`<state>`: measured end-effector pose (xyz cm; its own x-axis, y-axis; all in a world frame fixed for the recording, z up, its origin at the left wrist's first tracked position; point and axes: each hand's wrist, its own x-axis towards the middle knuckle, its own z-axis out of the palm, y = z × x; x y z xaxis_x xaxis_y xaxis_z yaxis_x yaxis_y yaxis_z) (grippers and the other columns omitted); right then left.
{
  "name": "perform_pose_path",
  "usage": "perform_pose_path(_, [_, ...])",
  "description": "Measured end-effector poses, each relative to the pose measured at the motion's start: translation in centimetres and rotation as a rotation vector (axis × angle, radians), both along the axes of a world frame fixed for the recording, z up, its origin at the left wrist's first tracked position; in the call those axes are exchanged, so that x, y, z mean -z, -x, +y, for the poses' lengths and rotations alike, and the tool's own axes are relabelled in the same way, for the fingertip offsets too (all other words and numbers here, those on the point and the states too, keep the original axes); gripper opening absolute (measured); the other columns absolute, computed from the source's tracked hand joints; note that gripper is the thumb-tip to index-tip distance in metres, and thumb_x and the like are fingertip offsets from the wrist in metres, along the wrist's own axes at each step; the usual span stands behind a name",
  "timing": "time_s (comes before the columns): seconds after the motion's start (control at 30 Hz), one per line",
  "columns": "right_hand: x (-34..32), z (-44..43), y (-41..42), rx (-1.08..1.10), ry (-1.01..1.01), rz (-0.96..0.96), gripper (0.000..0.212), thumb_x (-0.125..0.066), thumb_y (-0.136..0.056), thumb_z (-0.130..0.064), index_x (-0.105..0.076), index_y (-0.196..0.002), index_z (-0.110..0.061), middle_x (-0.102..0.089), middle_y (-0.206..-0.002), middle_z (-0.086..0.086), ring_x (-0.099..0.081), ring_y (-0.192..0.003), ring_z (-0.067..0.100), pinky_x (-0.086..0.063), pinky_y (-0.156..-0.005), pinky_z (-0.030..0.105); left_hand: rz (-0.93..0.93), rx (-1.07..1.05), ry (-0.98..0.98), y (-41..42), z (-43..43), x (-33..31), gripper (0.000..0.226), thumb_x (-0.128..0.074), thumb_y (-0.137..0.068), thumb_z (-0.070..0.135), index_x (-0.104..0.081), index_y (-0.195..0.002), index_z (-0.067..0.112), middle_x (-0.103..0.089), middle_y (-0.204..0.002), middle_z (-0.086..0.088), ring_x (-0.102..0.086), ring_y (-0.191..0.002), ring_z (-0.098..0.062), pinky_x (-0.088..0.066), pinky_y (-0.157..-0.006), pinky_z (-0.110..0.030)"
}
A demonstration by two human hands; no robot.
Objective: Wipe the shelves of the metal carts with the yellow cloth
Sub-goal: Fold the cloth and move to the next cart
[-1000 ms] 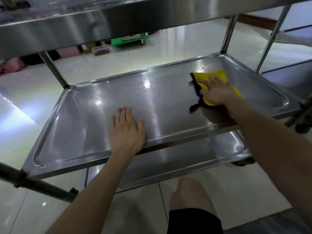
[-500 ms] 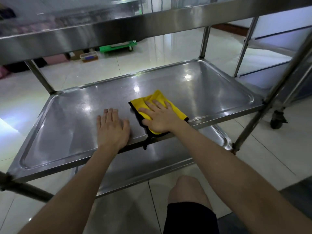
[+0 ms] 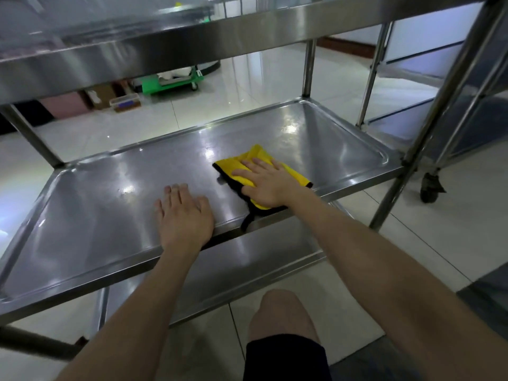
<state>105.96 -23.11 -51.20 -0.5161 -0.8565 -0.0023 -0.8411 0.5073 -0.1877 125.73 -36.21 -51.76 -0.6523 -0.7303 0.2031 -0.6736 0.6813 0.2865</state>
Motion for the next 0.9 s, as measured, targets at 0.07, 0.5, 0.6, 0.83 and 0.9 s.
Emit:
perform_pose_path(0.07, [-0.3, 4.6, 5.3, 0.143, -0.027, 0.007, 0.062, -0.034, -0.108, -0.055, -0.016, -0.166, -0.049, -0.004, -0.179, -0.011, -0.002, -0.165, 0.017, -0.003, -0.131, 0.056, -0.051, 0.027, 0.005, -0.1, -0.2, 0.0, 0.063, -0.026, -0.114, 0.036, -0.026, -0.167, 0.003, -0.023, -0.178, -0.017, -0.01, -0.168, -0.031, -0.007, -0.136, -0.054])
perform_pose_path(0.5, [-1.3, -1.8, 9.4, 0.353, -0.128, -0.008, 0.067, -0.022, -0.105, -0.061, -0.012, -0.169, -0.043, 0.003, -0.18, -0.002, 0.007, -0.165, 0.026, 0.007, -0.123, 0.074, -0.102, 0.072, 0.058, -0.3, 0.4, 0.0, 0.063, -0.024, -0.114, 0.034, -0.027, -0.167, -0.001, -0.021, -0.178, -0.02, -0.012, -0.167, -0.035, -0.007, -0.135, -0.051])
perform_pose_path(0.6, [-1.4, -9.6, 3.3, 0.012, -0.136, 0.014, 0.066, -0.023, -0.104, -0.06, -0.014, -0.168, -0.046, 0.0, -0.179, -0.007, 0.004, -0.165, 0.02, 0.006, -0.125, 0.069, -0.084, 0.058, 0.046, -0.8, 0.3, 0.0, 0.062, -0.026, -0.115, 0.033, -0.025, -0.167, -0.001, -0.02, -0.178, -0.019, -0.008, -0.168, -0.032, -0.006, -0.136, -0.051])
perform_pose_path(0.83, [-2.0, -8.1, 9.0, 0.042, -0.053, -0.004, 0.062, -0.029, -0.106, -0.054, -0.017, -0.167, -0.049, -0.005, -0.179, -0.013, 0.0, -0.164, 0.012, -0.003, -0.131, 0.053, -0.065, 0.031, 0.024, -0.9, -0.3, 0.2, 0.065, -0.024, -0.114, 0.037, -0.023, -0.168, 0.001, -0.02, -0.179, -0.017, -0.005, -0.169, -0.03, -0.006, -0.136, -0.051])
perform_pose_path(0.9, [-2.1, -4.6, 13.2, 0.186, -0.034, 0.039, 0.062, -0.028, -0.107, -0.053, -0.019, -0.167, -0.045, -0.008, -0.179, -0.008, -0.005, -0.165, 0.017, -0.007, -0.132, 0.053, -0.036, 0.023, 0.034, -0.8, -0.1, 0.1, 0.067, -0.026, -0.114, 0.038, -0.021, -0.169, 0.002, -0.019, -0.179, -0.016, -0.005, -0.169, -0.027, -0.005, -0.137, -0.05])
